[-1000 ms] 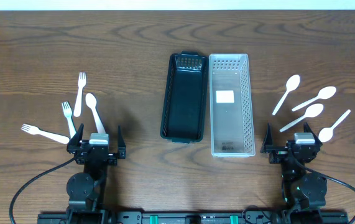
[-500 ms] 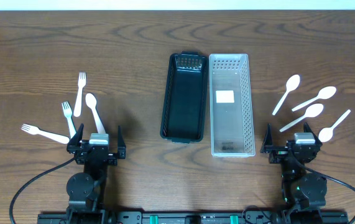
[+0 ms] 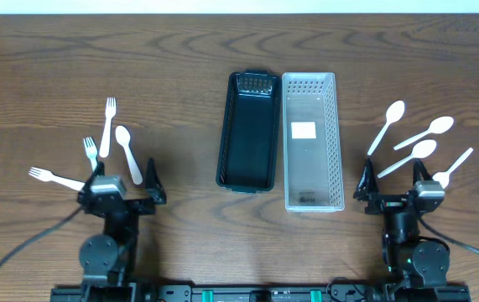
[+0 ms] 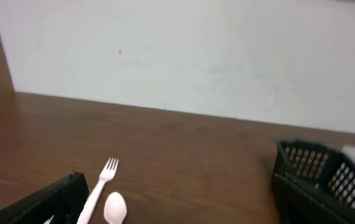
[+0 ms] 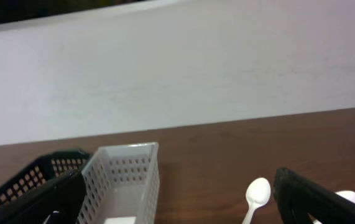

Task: Pack container
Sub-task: 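Reach the right gripper to a white spoon and grasp its handle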

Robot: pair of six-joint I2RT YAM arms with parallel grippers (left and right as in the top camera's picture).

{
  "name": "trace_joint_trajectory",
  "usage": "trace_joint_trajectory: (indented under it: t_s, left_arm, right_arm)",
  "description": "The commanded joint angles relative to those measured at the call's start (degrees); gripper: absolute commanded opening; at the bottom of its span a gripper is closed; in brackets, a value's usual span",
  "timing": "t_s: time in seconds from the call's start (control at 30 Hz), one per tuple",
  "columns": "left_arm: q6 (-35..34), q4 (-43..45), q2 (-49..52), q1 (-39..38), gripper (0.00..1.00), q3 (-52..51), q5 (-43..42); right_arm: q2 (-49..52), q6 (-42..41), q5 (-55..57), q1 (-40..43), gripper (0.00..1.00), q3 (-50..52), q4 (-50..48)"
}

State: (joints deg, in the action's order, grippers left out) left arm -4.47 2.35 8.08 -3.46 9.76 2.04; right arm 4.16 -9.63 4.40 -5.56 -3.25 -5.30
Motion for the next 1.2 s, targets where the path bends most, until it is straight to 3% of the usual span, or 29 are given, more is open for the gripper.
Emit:
trace_joint_trajectory:
  t_s: [0.0,0.23,0.43,0.53,0.67,0.7,0.73,0.77,0.83,0.87,0.97,1.1,1.17]
  left_arm:
    - [-3.1,-1.9,9.6,0.2,0.98,10.4,1.9]
    - [-3.4,-16.7,39.0,0.2,0.98,34.2,1.0]
    - [-3.4,-43.1,62.0,0.2,0.98,56.5,0.9]
    - [-3.4,-49.4,69.4,0.2,0.98,61.7,0.9]
    - [-3.4,-49.7,75.2,0.2,0.98,61.8,-1.2]
    - [-3.3,-49.8,76.4,0.2,0.98,61.8,-2.1]
    - [-3.3,-49.9,77.4,0.2,0.98,61.8,-2.5]
    - [-3.3,-50.1,78.5,0.2,0.93,61.8,-2.8]
    - [-3.3,-50.7,80.4,0.2,0.73,61.8,-2.9]
    - [-3.3,-50.8,81.2,0.2,0.59,61.8,-2.9]
    - [-3.3,-50.7,83.4,0.2,0.35,61.8,-2.9]
    - [-3.3,-50.7,85.7,0.2,0.19,61.8,-2.9]
    - [-3.3,-50.7,86.5,0.2,0.11,61.8,-2.9]
  right_arm:
    - [7.6,-1.7,1.8,0.4,0.99,-7.1,1.0]
    - [36.0,2.0,1.0,1.2,0.99,-26.4,6.8]
    - [61.7,2.0,-6.0,4.1,0.99,-51.2,27.3]
    - [71.7,2.6,-5.3,5.5,0.99,-61.5,37.5]
    - [80.4,3.1,-4.7,6.1,0.99,-65.7,38.5]
    - [81.7,3.1,-4.7,6.1,0.91,-65.6,38.2]
    - [83.4,3.1,-4.6,6.1,0.75,-65.6,38.3]
    - [85.0,3.0,-4.7,6.1,0.56,-65.5,38.6]
    - [87.8,2.8,-4.8,6.0,0.36,-65.5,39.3]
    - [89.1,2.8,-4.9,5.9,0.29,-65.5,39.6]
    - [92.3,2.8,-4.9,5.6,0.22,-65.5,40.2]
    - [95.4,2.9,-4.9,4.8,0.07,-65.5,40.3]
    - [96.6,2.9,-5.3,4.0,0.05,-65.5,40.6]
